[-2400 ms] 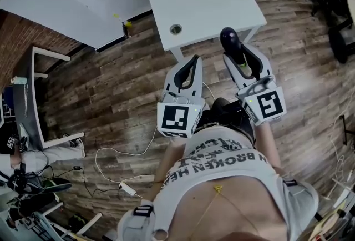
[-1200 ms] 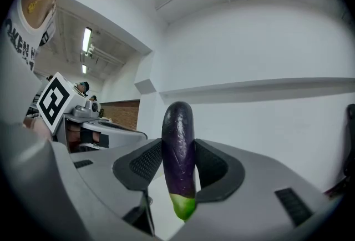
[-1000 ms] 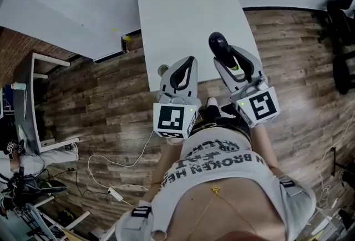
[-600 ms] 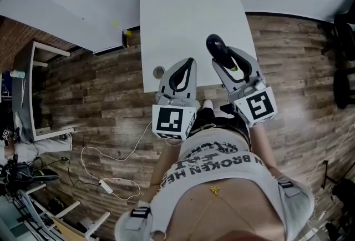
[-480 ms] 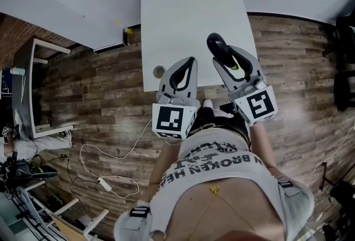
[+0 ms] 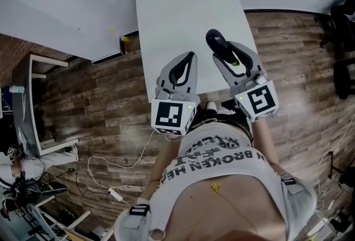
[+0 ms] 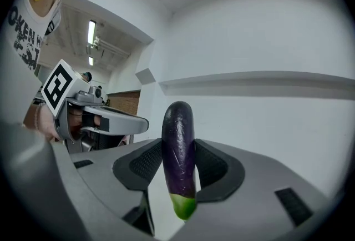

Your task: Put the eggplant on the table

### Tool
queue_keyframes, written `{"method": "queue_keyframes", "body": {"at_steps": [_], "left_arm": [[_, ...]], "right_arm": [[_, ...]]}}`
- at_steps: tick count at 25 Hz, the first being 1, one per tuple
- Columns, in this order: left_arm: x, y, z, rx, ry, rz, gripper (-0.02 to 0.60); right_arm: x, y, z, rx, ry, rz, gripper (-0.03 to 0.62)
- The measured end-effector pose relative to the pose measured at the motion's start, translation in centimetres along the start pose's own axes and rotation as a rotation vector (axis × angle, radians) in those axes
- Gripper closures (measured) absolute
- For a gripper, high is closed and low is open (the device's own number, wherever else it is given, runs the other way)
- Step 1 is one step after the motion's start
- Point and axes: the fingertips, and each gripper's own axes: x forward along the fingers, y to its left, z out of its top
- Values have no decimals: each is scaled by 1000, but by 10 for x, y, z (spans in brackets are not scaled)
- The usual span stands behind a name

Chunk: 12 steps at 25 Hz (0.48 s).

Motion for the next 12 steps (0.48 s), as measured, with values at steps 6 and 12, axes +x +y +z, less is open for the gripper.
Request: {"method": "queue_keyframes", "body": {"at_steps": [6, 12], "left_arm": [[12, 24, 2, 2, 1, -66, 575], [17, 54, -5, 3, 15, -107, 575]], "right_arm": [[31, 2, 3, -12, 15, -37, 410], [59, 6, -2, -20, 50, -69, 410]]}}
